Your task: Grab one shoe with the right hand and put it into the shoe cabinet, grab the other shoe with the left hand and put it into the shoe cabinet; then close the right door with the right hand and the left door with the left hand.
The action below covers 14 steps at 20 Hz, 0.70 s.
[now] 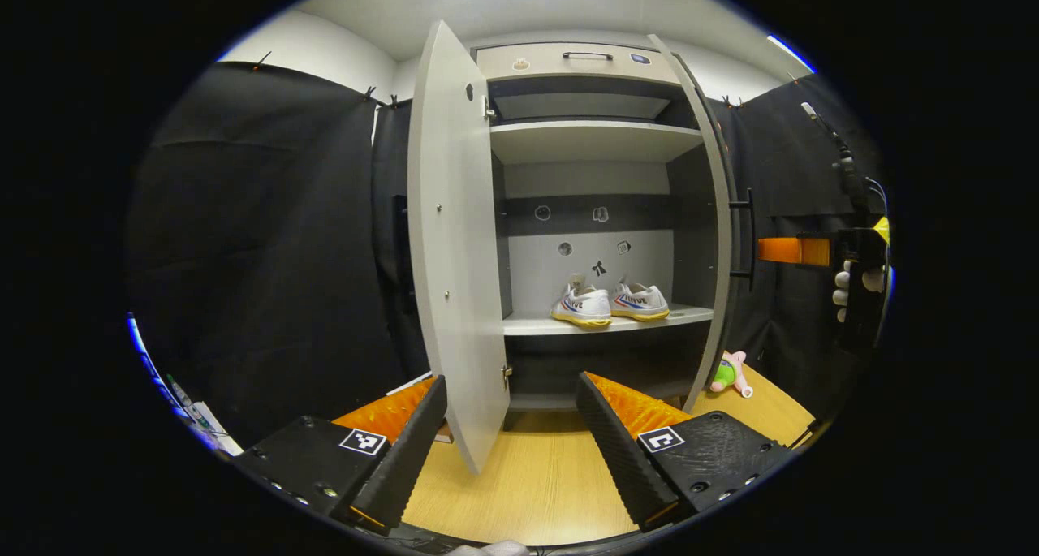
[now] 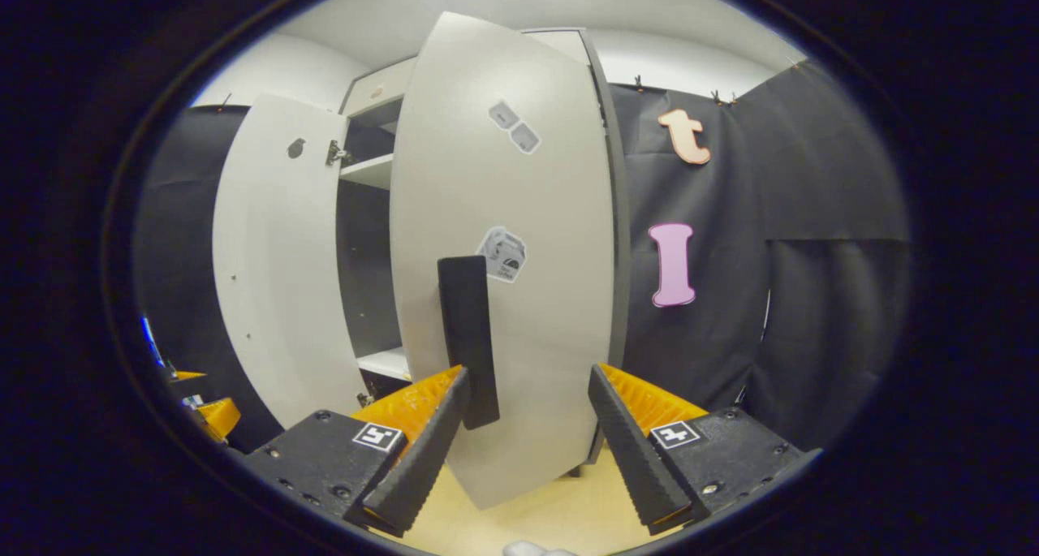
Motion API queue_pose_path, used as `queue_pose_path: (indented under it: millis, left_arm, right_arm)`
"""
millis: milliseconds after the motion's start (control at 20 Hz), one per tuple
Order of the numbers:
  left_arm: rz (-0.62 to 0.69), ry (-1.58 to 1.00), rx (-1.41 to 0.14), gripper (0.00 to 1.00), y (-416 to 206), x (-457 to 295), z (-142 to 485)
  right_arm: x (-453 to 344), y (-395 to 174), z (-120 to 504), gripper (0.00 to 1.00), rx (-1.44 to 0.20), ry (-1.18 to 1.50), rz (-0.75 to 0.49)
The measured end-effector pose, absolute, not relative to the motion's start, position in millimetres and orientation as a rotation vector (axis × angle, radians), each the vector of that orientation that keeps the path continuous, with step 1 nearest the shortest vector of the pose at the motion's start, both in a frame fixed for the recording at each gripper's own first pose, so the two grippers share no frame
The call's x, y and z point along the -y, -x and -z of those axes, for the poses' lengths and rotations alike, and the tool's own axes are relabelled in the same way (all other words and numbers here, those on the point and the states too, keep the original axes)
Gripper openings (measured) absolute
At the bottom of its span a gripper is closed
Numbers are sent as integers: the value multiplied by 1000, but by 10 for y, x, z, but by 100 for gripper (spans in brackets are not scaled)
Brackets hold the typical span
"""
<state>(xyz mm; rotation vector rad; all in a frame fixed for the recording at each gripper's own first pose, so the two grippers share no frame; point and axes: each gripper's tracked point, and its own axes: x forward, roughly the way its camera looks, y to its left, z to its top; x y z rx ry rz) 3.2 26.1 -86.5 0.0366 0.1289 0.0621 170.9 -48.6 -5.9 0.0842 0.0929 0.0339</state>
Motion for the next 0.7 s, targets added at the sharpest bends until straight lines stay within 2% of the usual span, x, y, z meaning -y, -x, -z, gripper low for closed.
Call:
queue_pose_path:
  millis: [50, 100, 500, 550, 600, 700]
  left_arm:
    - [-69, -39, -127, 96, -32, -303, 865]
    - [-74, -39, -129, 96, -32, -345, 869]
    - [-140, -54, -82, 96, -150, -919, 722]
    - [-156, -59, -68, 96, -174, -1038, 672]
    - [-167, -58, -59, 96, -206, -1146, 637]
    - [-198, -59, -42, 96, -274, -1395, 547]
  right_arm:
    - [448, -1681, 43, 92, -85, -89, -38]
    - [409, -1652, 40, 96, -86, -91, -46]
    - [353, -1305, 266, 96, -135, -87, 8]
    - [349, -1253, 290, 92, -140, -87, 18]
    - [326, -1197, 325, 97, -150, -92, 23]
    - [279, -1092, 393, 97, -165, -108, 27]
